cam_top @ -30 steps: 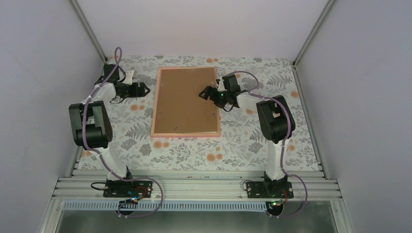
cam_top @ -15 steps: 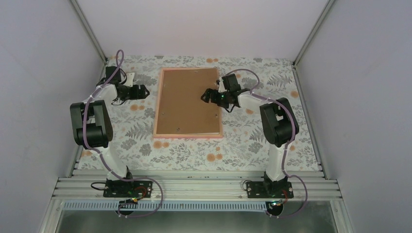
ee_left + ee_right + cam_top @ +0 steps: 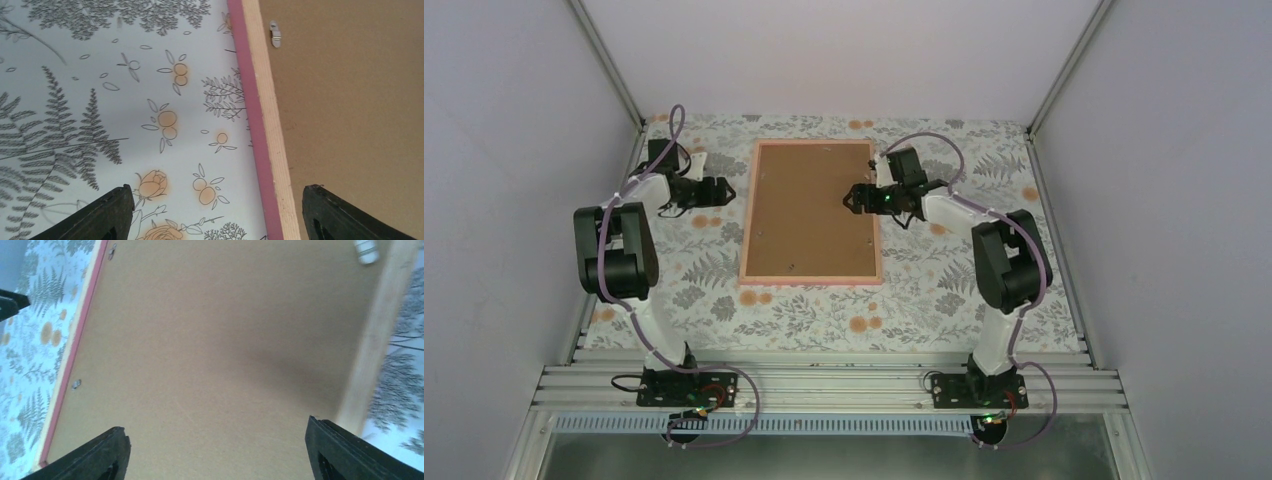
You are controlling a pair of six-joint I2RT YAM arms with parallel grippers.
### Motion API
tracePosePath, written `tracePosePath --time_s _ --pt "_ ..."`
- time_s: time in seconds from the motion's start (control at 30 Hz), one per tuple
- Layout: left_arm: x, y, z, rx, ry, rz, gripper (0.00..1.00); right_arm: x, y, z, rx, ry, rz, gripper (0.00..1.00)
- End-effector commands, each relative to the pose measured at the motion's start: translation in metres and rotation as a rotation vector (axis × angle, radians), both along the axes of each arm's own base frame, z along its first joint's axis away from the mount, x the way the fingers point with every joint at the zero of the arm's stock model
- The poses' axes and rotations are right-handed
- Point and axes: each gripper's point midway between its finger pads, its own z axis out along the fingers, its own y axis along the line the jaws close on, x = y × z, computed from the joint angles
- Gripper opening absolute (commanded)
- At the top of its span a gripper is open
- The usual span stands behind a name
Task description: Put the photo into the frame
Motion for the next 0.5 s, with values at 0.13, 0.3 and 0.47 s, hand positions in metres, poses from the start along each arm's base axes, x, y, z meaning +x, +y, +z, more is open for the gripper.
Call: tracePosePath --time_s 0.13,0.3,0.47 --pt "0.001 -0.037 -0.01 -0.094 0.003 -0.156 0.75 0.003 0.046 -0.014 0.085 -0.017 0.322 0.84" --pt "0.001 -0.053 -0.03 -0.083 0.037 -0.225 0.7 -0.006 0.036 -0.052 0.057 0.055 0.338 0.86" --pt "-0.011 -0.071 -0.045 -0.041 0.072 -0.319 0.67 -0.065 0.017 -0.097 0.078 0.259 0.326 0.88"
